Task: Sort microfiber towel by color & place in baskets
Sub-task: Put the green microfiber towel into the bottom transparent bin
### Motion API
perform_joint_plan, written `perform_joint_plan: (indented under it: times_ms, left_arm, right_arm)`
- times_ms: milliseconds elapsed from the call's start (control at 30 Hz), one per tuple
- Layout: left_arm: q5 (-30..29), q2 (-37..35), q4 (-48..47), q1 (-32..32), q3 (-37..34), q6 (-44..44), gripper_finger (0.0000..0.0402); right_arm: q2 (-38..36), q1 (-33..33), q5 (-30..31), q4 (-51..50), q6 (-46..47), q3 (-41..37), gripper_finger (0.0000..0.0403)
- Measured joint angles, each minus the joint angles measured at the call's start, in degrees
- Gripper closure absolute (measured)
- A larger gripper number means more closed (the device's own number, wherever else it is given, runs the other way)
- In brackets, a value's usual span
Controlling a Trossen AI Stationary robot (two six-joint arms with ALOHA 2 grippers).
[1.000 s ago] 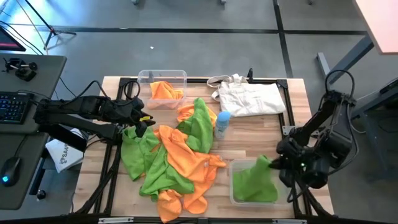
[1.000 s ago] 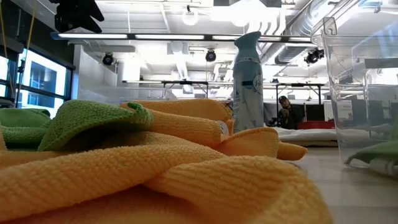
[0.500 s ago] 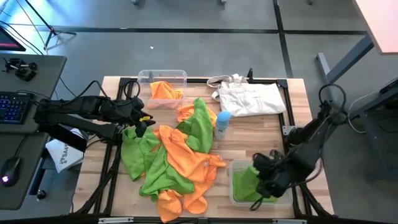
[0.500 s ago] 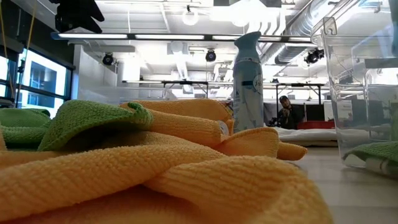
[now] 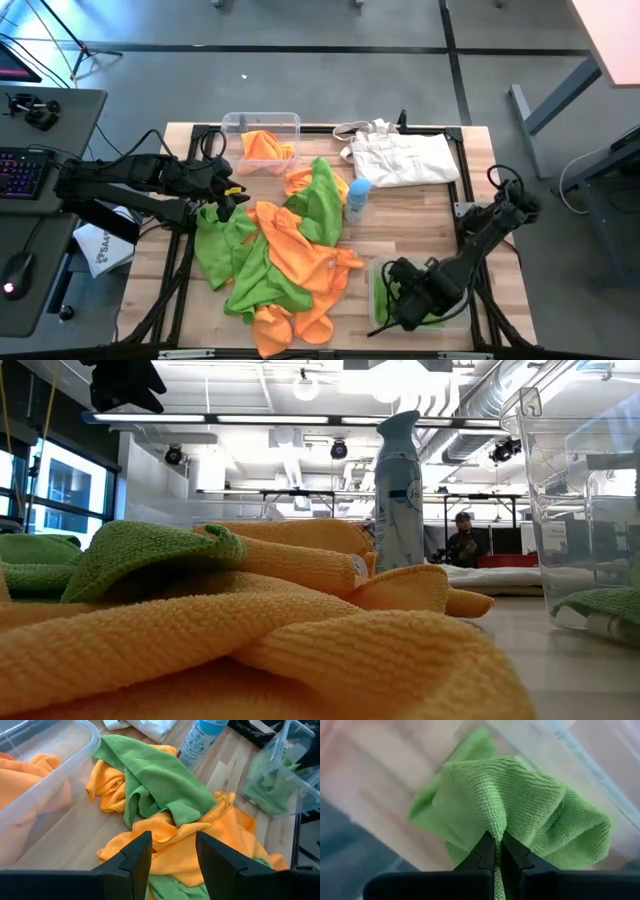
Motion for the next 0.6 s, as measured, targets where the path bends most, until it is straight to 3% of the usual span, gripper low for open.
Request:
perform_joint_plan:
  times_ms: [200, 333, 600]
  left_arm:
    - [1.5, 0.0, 0.0, 0.0, 0.0, 2.5, 0.0259]
    - [1.5, 0.0, 0.0, 0.0, 0.0, 4.0, 0.0259]
    - [1.5, 0.0, 0.0, 0.0, 0.0, 4.4, 0.0259]
  right_arm:
    - [0.0, 3.4, 3.8, -3.3, 15.7, 0.0, 0.0403]
    - [0.0, 4.3, 3.0, -3.0, 22.2, -1.5, 0.0403]
    - [0.1, 2.3, -0.2, 16.7, 26.6, -12.9, 0.0403]
